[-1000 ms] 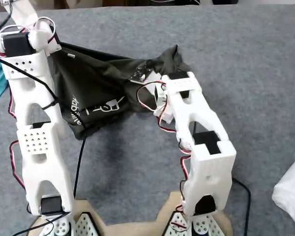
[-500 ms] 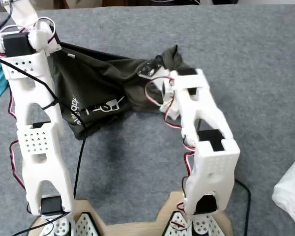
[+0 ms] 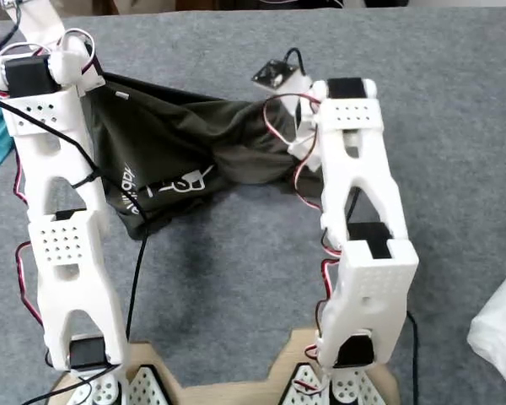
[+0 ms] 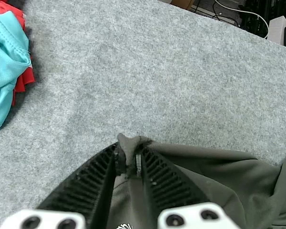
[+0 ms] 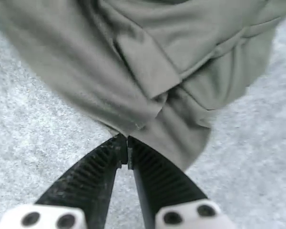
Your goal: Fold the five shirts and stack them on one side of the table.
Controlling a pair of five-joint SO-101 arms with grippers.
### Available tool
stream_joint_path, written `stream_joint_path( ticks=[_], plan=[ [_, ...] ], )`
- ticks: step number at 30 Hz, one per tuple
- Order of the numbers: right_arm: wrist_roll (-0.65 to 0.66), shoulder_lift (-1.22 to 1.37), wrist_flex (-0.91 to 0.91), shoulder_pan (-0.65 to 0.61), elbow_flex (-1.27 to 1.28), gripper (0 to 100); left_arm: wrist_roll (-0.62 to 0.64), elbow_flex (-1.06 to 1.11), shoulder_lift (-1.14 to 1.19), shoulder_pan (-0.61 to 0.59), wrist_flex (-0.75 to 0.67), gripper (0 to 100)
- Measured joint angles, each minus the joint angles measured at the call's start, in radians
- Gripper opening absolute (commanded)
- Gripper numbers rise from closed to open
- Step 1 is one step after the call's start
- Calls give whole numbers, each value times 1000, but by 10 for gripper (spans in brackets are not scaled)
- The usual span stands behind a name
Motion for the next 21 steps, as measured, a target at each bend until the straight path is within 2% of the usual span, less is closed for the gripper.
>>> stream_joint_path(
  ticks=[6,14,21],
  plan=[
    [-26,0,106,6,-262,5,0,0,0,0,0,19],
    [-41,0,270,9,-779,5,0,0,0,0,18,19],
    [-95,-12,279,49,-1053,4,0,-5,-32,17,18,19]
  ],
)
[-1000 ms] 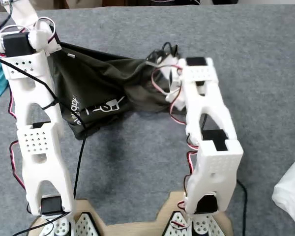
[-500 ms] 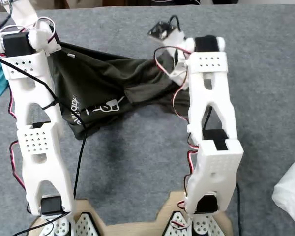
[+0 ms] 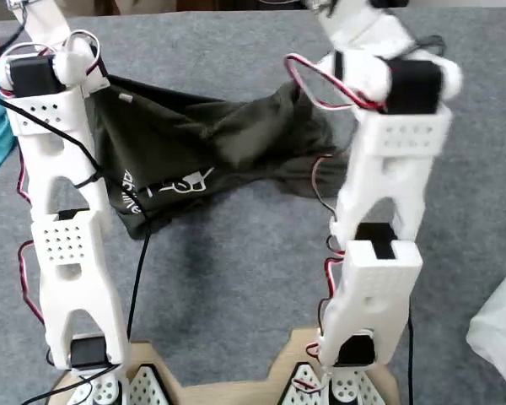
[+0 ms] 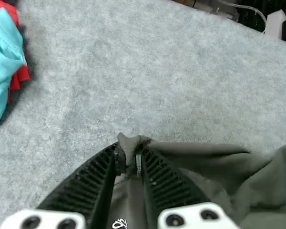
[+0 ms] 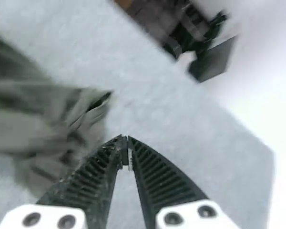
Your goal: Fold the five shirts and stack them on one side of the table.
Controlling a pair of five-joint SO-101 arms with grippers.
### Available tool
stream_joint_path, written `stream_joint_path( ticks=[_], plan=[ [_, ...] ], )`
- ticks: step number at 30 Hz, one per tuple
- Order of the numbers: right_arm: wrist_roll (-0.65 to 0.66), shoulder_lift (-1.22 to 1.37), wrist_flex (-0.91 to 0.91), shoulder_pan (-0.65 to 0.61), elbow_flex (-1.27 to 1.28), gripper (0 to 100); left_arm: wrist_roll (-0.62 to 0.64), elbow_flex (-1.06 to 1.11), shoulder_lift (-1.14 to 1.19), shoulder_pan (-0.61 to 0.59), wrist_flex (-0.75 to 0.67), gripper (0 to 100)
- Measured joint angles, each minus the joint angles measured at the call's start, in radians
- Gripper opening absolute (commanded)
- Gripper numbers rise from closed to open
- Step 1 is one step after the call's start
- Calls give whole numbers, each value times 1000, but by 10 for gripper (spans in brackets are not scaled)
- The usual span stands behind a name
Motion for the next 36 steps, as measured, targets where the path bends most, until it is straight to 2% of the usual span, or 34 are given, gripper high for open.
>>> stream_joint_path(
  ticks=[4,8,12,16,22,31,36],
  plan=[
    [-3,-75,2,17,-87,5,0,0,-118,29,0,19],
    [-3,-110,2,17,-57,5,0,-3,-253,69,2,19],
    [-17,-109,2,17,176,5,0,28,-276,75,2,19],
    [-89,-101,-18,-6,497,35,0,103,-276,75,2,19],
    [-281,-18,-190,-84,832,118,0,189,-276,75,2,19],
    [-743,103,-210,-160,865,122,0,250,-276,75,2,19],
    [-855,167,-210,-160,867,121,0,250,-276,75,2,19]
  ],
)
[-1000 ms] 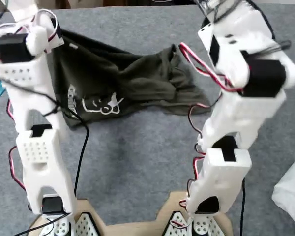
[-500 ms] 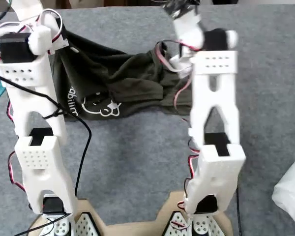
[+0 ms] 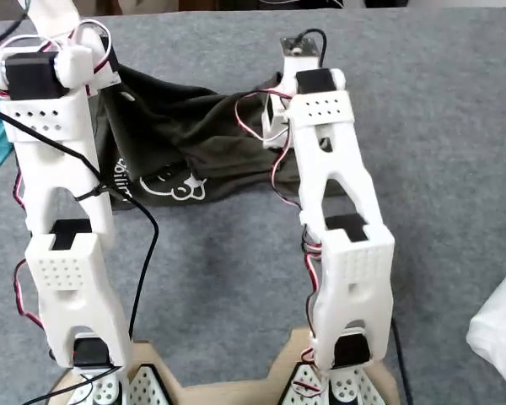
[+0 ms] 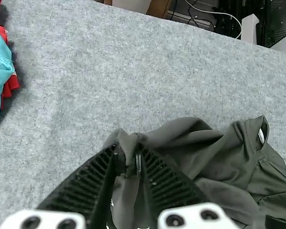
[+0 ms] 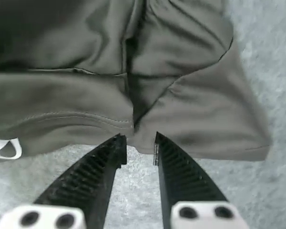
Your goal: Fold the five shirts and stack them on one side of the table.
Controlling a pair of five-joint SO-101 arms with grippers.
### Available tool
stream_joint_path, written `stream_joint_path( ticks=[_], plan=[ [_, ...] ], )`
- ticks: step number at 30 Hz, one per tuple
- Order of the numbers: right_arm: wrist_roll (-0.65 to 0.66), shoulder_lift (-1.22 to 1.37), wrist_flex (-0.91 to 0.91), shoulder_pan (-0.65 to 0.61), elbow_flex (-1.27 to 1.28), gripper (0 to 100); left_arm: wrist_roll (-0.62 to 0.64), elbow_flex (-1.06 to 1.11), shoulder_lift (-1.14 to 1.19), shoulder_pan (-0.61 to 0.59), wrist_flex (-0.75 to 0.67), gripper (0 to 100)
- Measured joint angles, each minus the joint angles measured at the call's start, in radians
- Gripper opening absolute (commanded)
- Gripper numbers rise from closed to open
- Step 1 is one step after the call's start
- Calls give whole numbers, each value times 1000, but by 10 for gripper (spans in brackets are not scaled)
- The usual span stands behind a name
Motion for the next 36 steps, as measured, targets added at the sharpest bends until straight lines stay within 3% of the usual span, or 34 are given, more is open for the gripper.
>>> stream_joint_path(
  ticks=[17,24,36],
  plan=[
    [-15,86,-26,0,0,122,0,0,0,0,0,19],
    [-15,117,-46,-60,-3,122,0,0,0,0,0,19],
    [-15,253,-46,-60,-126,118,0,0,0,0,0,19]
  ],
)
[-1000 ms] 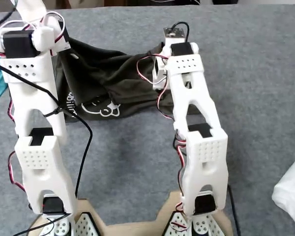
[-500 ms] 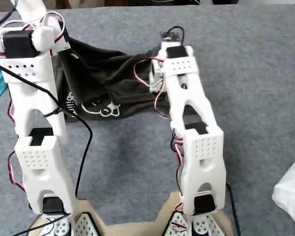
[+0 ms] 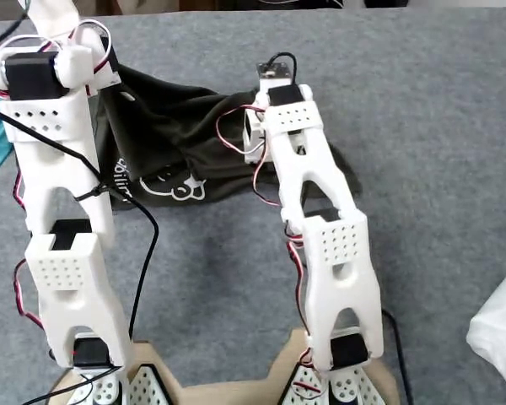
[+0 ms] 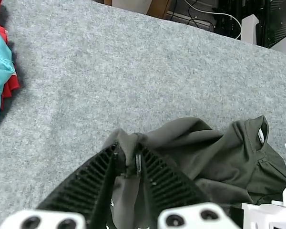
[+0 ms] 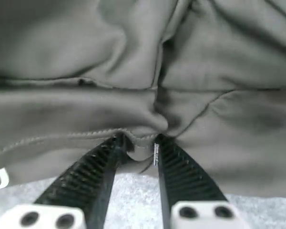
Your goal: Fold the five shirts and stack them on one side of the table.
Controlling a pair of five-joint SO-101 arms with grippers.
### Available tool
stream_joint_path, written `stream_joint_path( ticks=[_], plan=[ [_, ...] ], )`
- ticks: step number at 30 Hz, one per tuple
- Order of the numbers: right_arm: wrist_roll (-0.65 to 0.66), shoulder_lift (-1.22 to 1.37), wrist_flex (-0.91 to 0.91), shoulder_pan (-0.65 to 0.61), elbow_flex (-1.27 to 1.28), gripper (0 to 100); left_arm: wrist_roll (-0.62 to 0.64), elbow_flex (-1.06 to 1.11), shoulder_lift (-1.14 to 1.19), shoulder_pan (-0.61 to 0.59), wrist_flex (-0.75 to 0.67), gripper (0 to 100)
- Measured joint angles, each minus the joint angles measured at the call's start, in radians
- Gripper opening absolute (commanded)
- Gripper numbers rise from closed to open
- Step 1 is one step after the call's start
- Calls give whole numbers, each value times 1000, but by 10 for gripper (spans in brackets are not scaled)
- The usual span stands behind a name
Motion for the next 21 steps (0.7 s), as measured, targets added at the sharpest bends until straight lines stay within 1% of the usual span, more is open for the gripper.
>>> stream_joint_path(
  ticks=[2,6,12,18,21],
  plan=[
    [0,11,0,9,-11,94,0,0,0,0,0,19],
    [0,14,8,17,-25,2,0,0,0,0,0,19],
    [0,14,104,18,-132,4,0,0,0,0,0,19],
    [0,14,241,18,-345,4,0,0,0,0,0,19],
    [0,14,253,28,-466,4,0,0,0,0,0,19]
  ],
)
